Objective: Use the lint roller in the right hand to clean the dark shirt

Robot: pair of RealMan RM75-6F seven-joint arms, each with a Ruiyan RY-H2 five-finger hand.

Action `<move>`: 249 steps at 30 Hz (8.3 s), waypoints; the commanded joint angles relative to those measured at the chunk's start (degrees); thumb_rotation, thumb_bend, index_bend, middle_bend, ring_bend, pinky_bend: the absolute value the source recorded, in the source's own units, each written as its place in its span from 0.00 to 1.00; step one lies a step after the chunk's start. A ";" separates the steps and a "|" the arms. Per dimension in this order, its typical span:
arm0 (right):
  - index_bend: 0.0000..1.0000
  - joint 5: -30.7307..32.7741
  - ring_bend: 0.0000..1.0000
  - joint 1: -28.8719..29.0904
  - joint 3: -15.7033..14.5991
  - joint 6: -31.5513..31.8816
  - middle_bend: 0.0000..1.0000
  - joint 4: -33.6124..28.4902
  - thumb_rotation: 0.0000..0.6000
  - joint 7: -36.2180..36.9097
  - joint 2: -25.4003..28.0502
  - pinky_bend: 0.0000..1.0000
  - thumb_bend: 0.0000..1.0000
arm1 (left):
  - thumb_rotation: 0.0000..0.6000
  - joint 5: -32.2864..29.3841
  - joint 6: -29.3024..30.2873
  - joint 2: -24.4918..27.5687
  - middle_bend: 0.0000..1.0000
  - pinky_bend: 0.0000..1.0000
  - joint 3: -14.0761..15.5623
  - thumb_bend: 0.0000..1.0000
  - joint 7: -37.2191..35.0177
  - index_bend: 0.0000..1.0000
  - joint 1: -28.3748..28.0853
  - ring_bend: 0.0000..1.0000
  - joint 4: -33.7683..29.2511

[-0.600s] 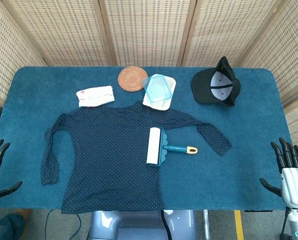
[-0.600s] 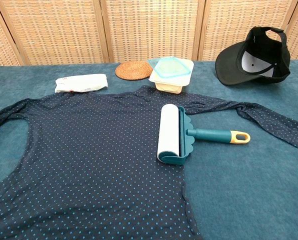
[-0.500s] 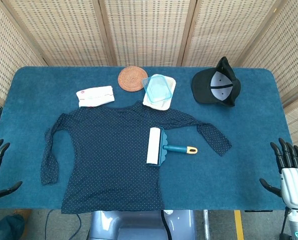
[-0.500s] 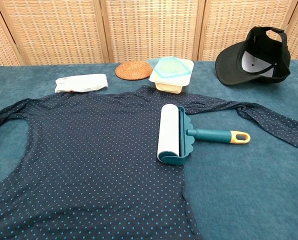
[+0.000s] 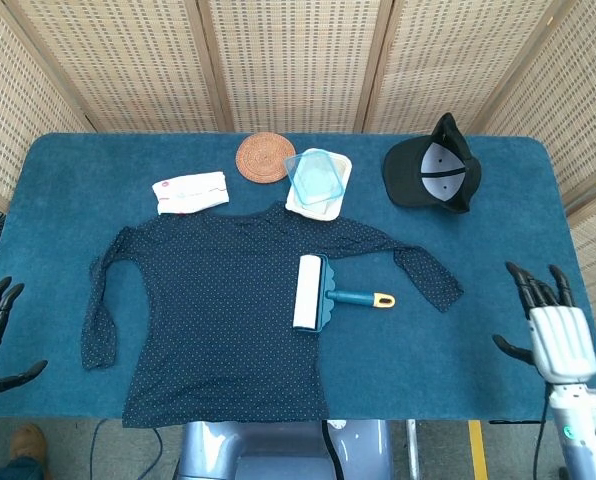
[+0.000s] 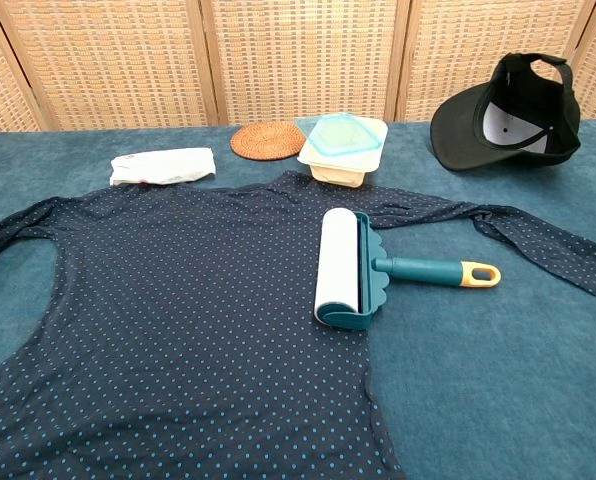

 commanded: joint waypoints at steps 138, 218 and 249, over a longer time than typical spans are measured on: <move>0.75 67.29 1.00 59.34 2.62 -6.23 1.00 20.90 1.00 -78.05 -41.28 1.00 0.82 | 1.00 -13.93 -14.20 -0.81 0.00 0.00 -2.61 0.00 -4.08 0.00 -6.96 0.00 4.45; 0.75 59.91 1.00 63.69 4.35 -4.70 1.00 23.36 1.00 -87.50 -57.59 1.00 0.82 | 1.00 -14.01 -14.62 -0.59 0.00 0.00 -2.42 0.00 -5.58 0.00 -7.17 0.00 5.18; 0.00 44.42 1.00 46.65 -1.99 0.83 0.94 4.81 1.00 -66.04 -32.00 1.00 0.00 | 1.00 -10.10 -11.51 0.37 0.00 0.00 -1.34 0.00 -6.37 0.00 -5.96 0.00 3.35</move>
